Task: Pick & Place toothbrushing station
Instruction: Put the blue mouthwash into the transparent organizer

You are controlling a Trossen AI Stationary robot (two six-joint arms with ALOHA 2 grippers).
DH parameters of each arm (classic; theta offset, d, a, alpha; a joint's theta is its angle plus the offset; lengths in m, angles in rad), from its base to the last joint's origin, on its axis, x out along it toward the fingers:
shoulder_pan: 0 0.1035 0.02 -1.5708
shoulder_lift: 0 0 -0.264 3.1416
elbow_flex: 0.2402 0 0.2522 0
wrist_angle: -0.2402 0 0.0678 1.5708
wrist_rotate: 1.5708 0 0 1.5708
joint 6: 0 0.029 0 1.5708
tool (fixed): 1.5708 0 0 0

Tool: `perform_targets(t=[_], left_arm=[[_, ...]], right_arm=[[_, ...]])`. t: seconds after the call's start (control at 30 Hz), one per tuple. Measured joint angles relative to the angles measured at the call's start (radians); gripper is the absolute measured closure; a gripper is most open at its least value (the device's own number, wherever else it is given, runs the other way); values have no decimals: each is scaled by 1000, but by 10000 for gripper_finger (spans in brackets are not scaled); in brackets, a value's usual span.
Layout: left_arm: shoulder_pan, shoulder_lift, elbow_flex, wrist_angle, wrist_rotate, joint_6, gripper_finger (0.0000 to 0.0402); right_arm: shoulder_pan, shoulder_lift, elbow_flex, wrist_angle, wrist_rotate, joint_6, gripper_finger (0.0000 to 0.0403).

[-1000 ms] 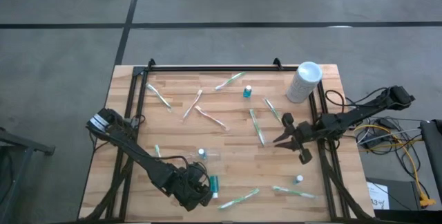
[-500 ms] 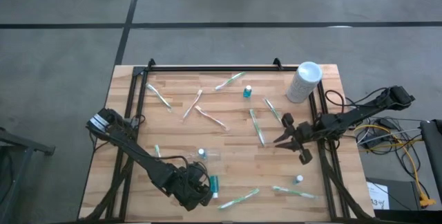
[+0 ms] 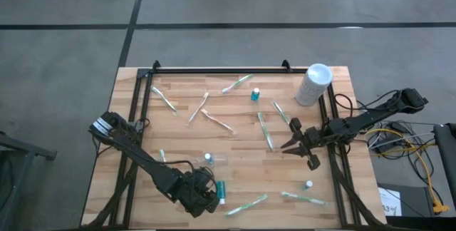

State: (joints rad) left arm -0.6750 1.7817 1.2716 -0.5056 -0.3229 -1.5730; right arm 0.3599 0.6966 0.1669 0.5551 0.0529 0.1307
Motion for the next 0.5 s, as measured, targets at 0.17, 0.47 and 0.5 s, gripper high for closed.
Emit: perform_targets(t=[0.17,0.47,0.5], left_arm=[[-1,0,0,8,0,0,154],[0,0,0,13,0,0,154],[0,0,0,14,0,0,154]], right_arm=[[0,3,0,0,0,0,335],[0,7,0,0,0,0,335],[0,7,0,0,0,0,335]])
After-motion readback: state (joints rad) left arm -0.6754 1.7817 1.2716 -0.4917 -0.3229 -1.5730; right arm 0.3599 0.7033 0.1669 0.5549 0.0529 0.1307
